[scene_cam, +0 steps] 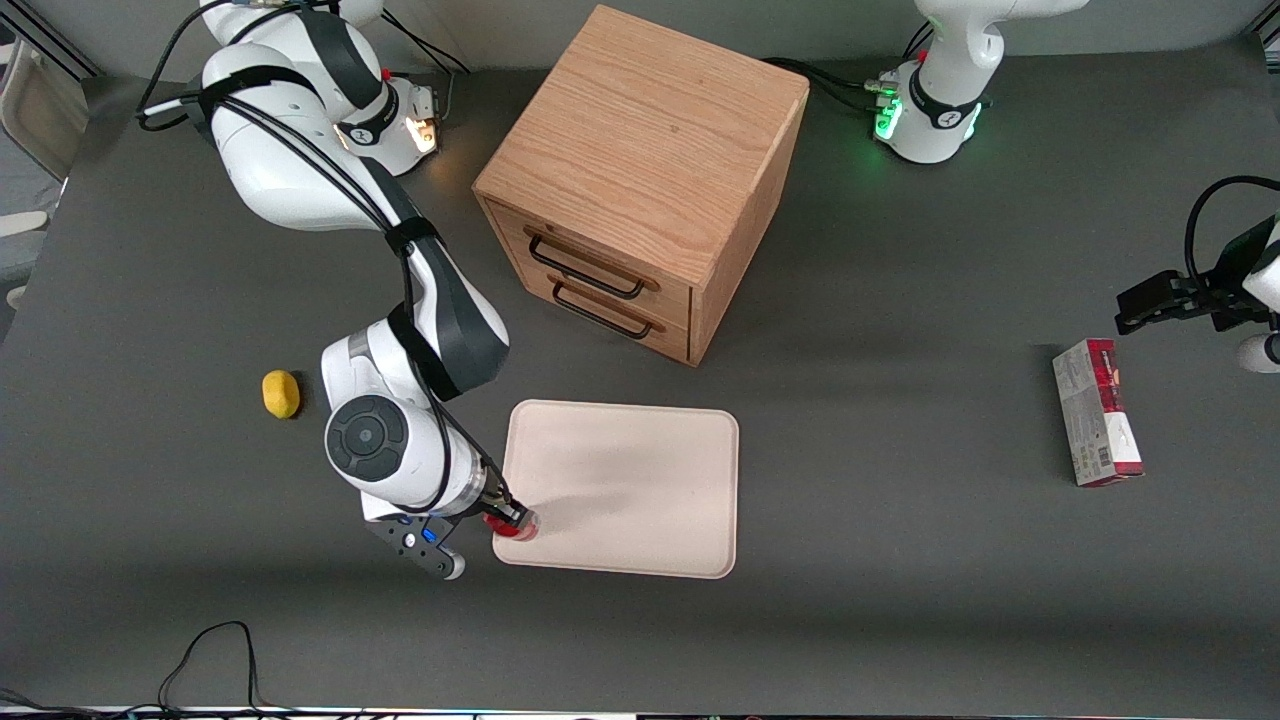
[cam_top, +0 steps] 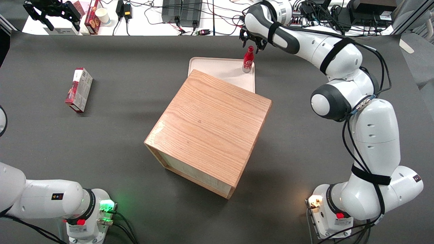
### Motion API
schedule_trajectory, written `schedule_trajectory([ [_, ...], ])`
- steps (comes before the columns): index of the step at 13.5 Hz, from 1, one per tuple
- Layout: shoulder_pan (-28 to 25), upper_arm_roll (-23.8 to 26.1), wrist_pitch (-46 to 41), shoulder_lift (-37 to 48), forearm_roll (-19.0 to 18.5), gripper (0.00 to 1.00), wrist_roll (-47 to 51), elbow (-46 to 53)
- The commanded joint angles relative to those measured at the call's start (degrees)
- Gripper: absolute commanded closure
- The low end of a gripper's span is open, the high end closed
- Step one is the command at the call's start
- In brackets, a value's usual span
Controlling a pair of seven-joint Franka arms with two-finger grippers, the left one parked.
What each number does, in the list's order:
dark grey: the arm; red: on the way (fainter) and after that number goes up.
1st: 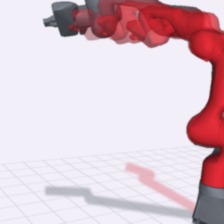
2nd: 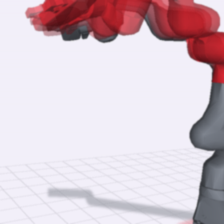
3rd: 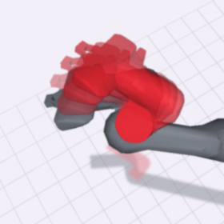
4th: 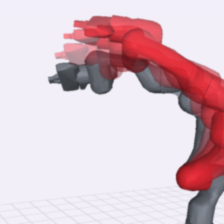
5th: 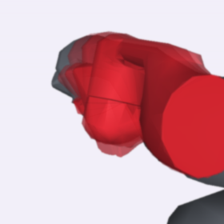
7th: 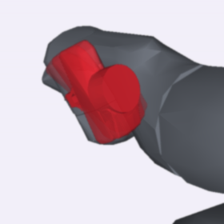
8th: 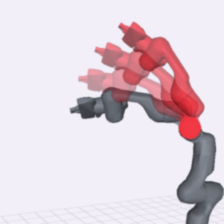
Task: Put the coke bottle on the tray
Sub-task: 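Carry the held bottle over the tray's edge and lower it, then open the right gripper to release the bottle on the tray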
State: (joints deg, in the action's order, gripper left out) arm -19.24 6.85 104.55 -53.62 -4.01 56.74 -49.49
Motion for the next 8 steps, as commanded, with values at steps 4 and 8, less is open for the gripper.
schedule_trajectory([
  [4, -0.3, -0.2, 0.1, 0.9, -1.4, 0.00, 1.6, 0.4],
  [8, 0.9, -0.3, -1.4, 2.9, -1.0, 0.00, 1.3, 0.4],
])
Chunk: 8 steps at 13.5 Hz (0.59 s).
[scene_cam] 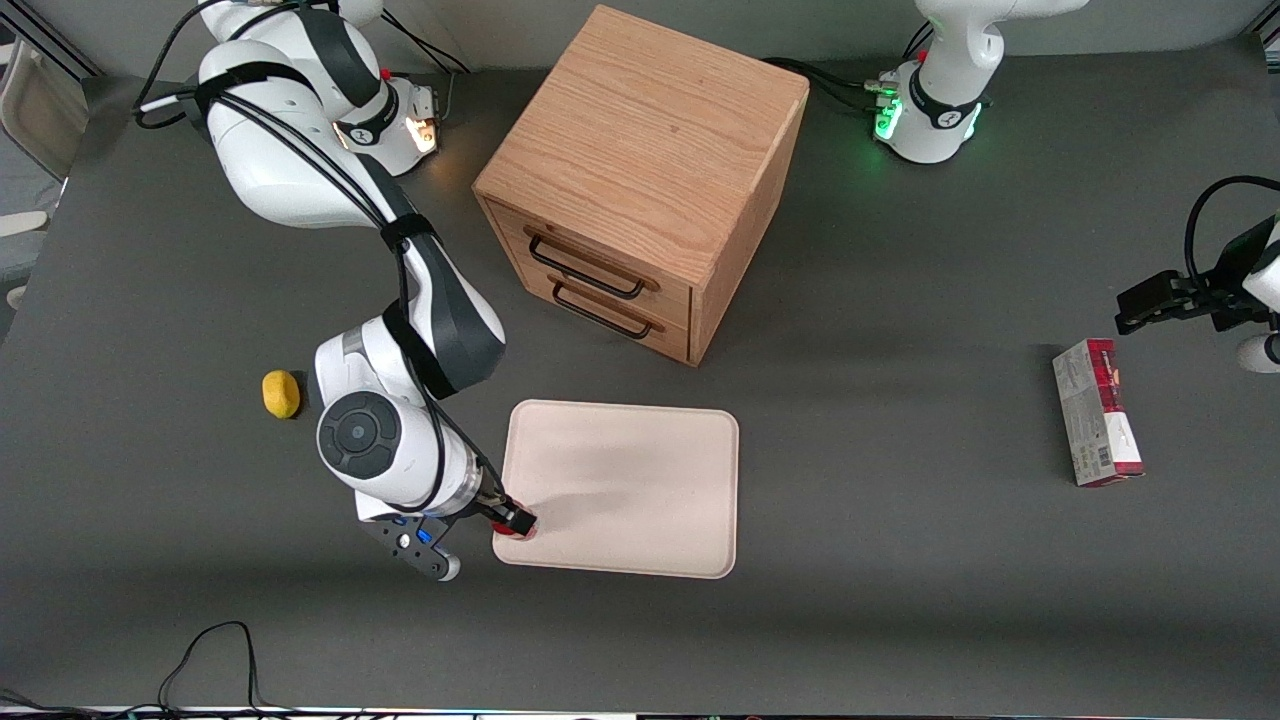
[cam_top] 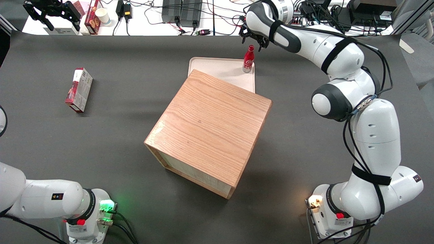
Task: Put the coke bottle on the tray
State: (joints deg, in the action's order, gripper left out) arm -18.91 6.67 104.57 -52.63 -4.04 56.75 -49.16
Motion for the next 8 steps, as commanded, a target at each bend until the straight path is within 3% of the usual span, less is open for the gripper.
schedule_trajectory([
  [1, 1.6, 0.0, -4.3, 3.2, -0.7, 0.00, 1.0, 0.0],
  [4, 3.9, 0.4, -15.7, 8.1, -0.4, 0.00, -8.6, -0.1],
  [6, 7.3, 0.0, -23.0, 12.0, 2.8, 0.00, -18.6, -1.6],
  [8, 11.3, -0.1, -25.3, 20.1, 3.9, 0.00, -27.2, -10.8],
])
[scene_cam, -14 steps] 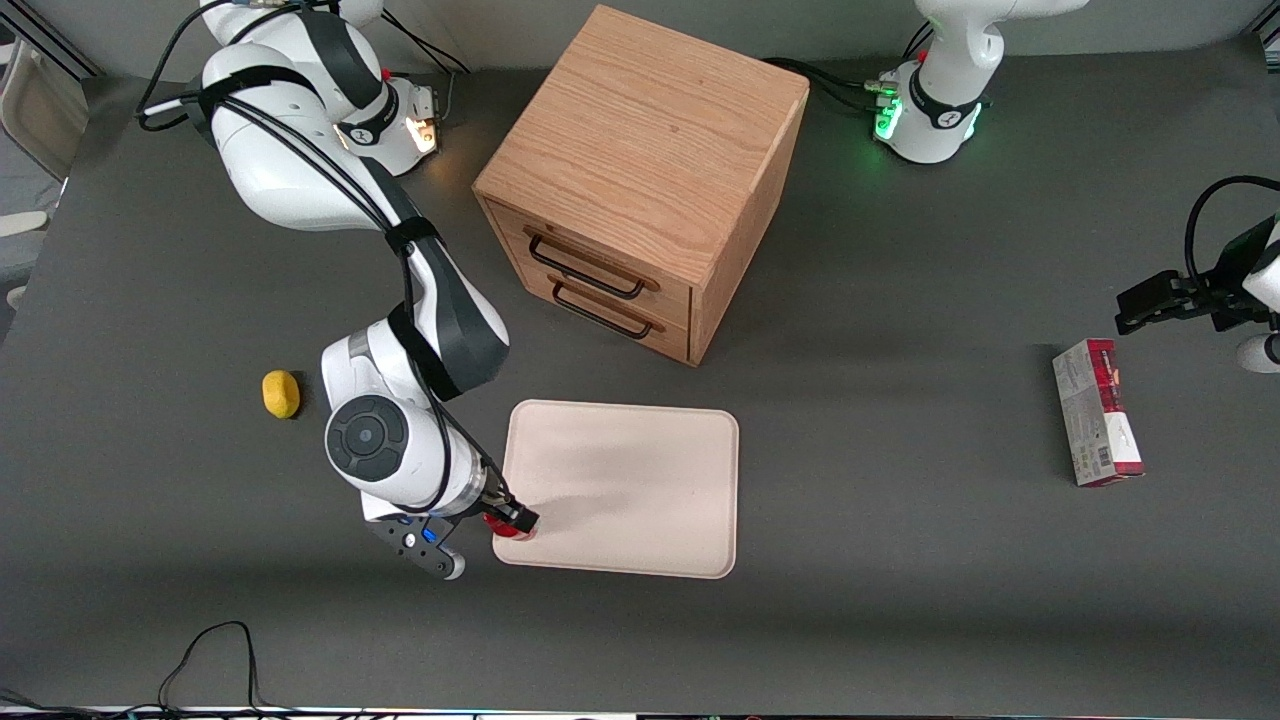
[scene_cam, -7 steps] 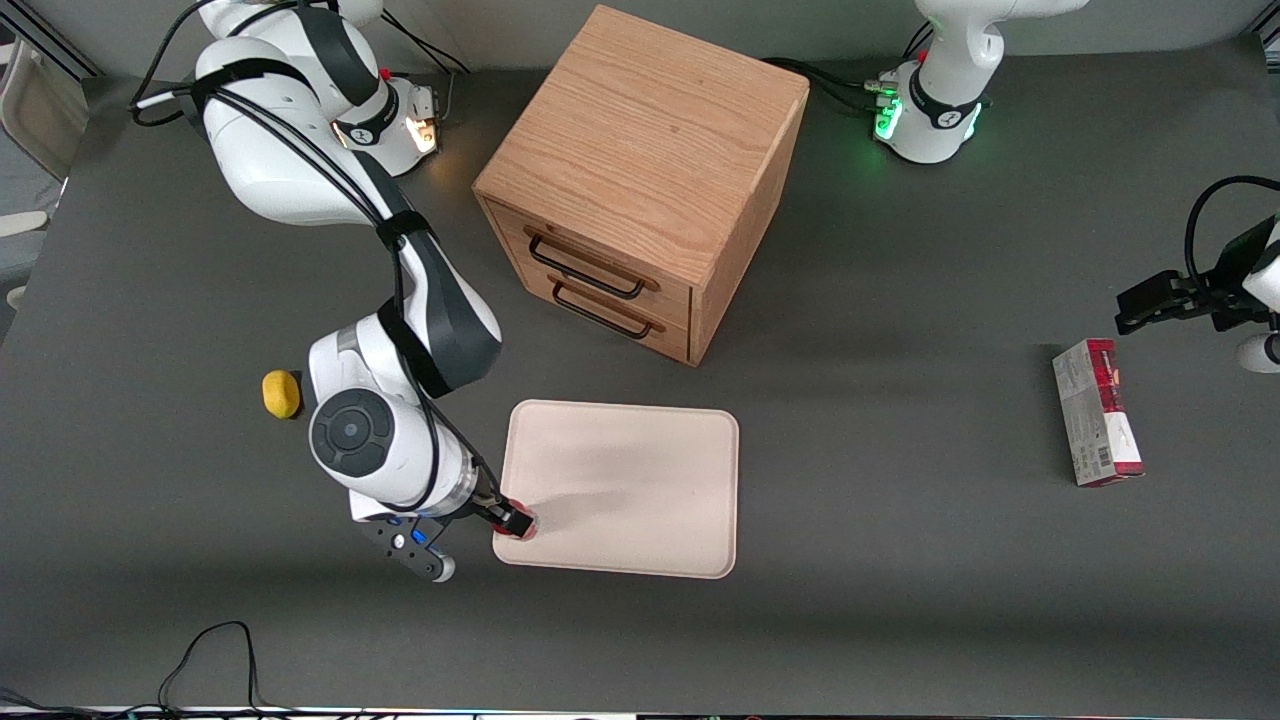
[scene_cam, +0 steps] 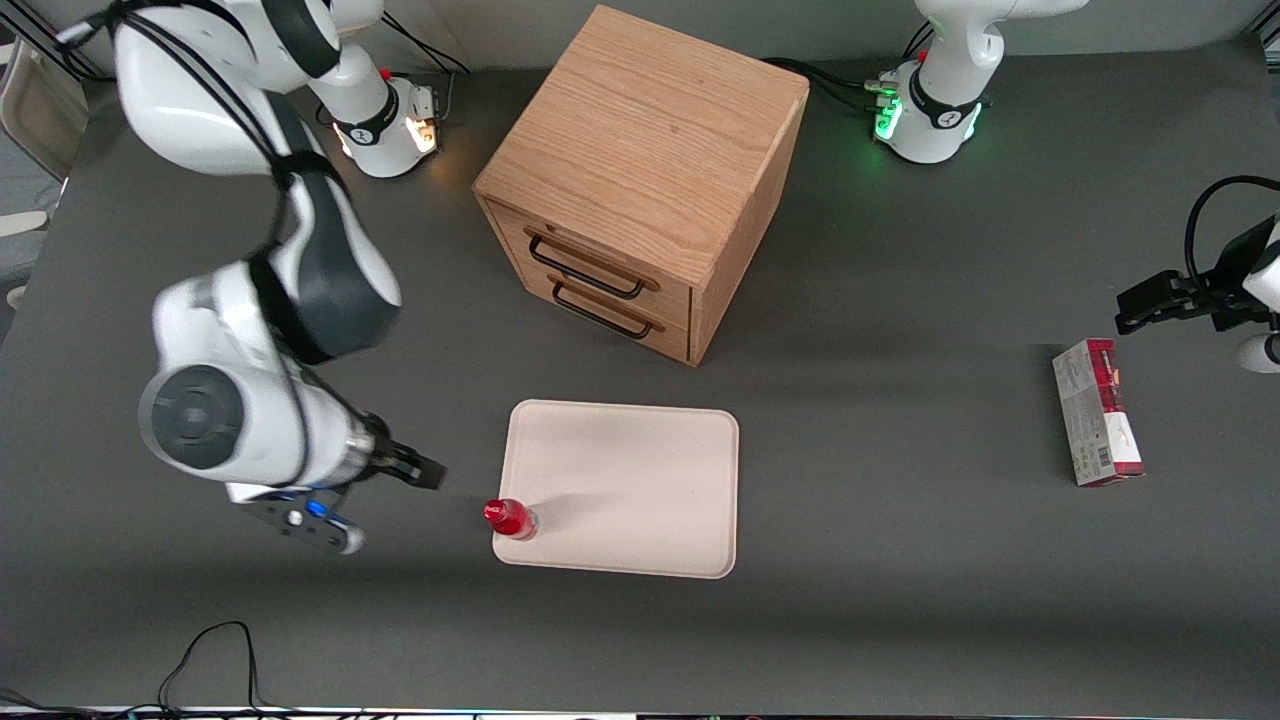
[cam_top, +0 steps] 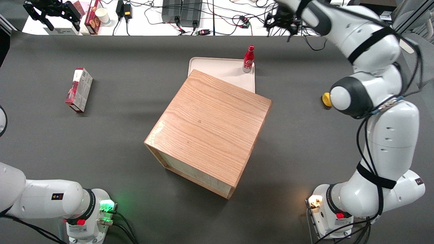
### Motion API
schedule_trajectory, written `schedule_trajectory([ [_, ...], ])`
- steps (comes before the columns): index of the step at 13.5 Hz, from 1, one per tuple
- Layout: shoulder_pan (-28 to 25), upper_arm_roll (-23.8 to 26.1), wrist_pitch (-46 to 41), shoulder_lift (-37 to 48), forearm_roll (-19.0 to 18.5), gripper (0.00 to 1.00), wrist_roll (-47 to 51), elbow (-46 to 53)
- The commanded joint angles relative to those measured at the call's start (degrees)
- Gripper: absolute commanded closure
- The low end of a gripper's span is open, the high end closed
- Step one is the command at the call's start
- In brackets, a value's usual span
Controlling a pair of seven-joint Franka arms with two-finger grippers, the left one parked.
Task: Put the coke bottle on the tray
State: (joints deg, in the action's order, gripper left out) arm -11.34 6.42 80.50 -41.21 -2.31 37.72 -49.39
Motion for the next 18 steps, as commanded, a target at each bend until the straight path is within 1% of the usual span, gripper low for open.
schedule_trajectory([
  [1, 4.8, 0.1, 0.3, 13.9, 2.1, 0.00, -11.8, -17.4],
  [4, 7.4, -0.9, 8.5, 31.6, 2.6, 0.00, -24.1, -39.1],
  [6, 6.7, -5.1, 9.3, 39.9, 5.0, 0.00, -34.1, -46.6],
  [7, 5.5, -6.8, 9.2, 42.2, 5.0, 0.00, -37.3, -48.7],
  [8, 3.9, -8.4, 9.8, 43.9, 5.0, 0.00, -37.7, -50.4],
  [10, 3.2, -9.2, 10.3, 44.8, 4.5, 0.00, -38.2, -50.7],
  [12, 3.2, -10.0, 9.7, 45.2, 4.2, 0.00, -40.8, -49.6],
  [18, 3.3, -10.0, 9.2, 43.1, 4.2, 0.00, -41.1, -46.1],
])
